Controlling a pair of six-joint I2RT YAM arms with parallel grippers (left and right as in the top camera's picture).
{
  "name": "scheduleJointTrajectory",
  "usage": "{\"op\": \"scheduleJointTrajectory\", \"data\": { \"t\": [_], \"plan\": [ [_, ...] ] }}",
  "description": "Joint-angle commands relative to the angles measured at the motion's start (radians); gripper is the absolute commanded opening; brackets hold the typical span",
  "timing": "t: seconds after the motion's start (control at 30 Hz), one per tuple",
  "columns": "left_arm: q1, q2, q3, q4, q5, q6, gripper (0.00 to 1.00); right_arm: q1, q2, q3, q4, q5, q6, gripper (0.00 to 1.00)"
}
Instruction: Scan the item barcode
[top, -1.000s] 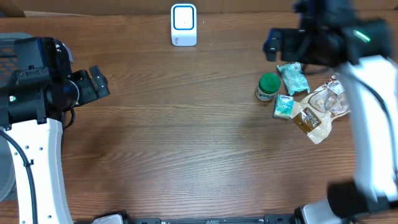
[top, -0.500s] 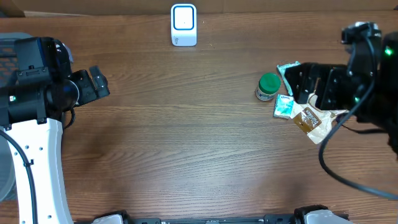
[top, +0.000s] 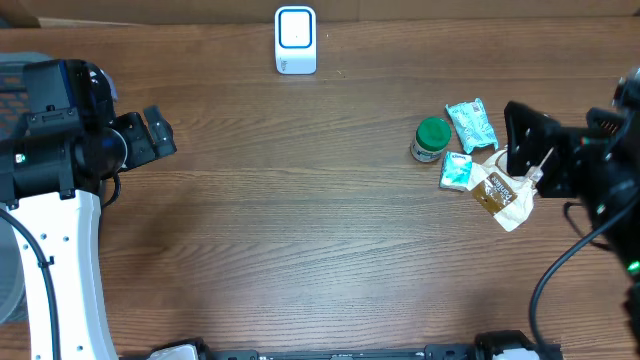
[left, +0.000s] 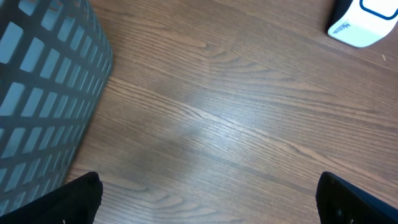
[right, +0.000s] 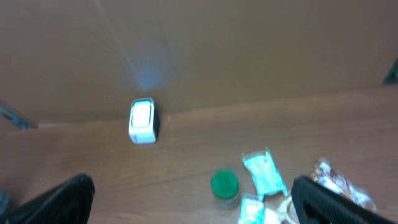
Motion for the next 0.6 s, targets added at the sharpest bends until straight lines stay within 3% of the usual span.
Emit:
{"op": "scheduleJointTrajectory", "data": {
  "t": [0.0,0.37,0.57],
  "plan": [
    [0.005,-0.018,0.006,0.001,-0.011,0.023,1.00,-0.017,-0.131,-0.248,0.143,0.001,-0.012,1.00],
    [0.005,-0.018,0.006,0.001,-0.011,0.023,1.00,-0.019,-0.583,-1.139,0.930,-0.064,-0.011,1.00],
    [0.005,-0.018,0.006,0.001,-0.011,0.023,1.00,-0.018,-0.795,-1.448,1.140,-0.070,-0.007,1.00]
  ]
}}
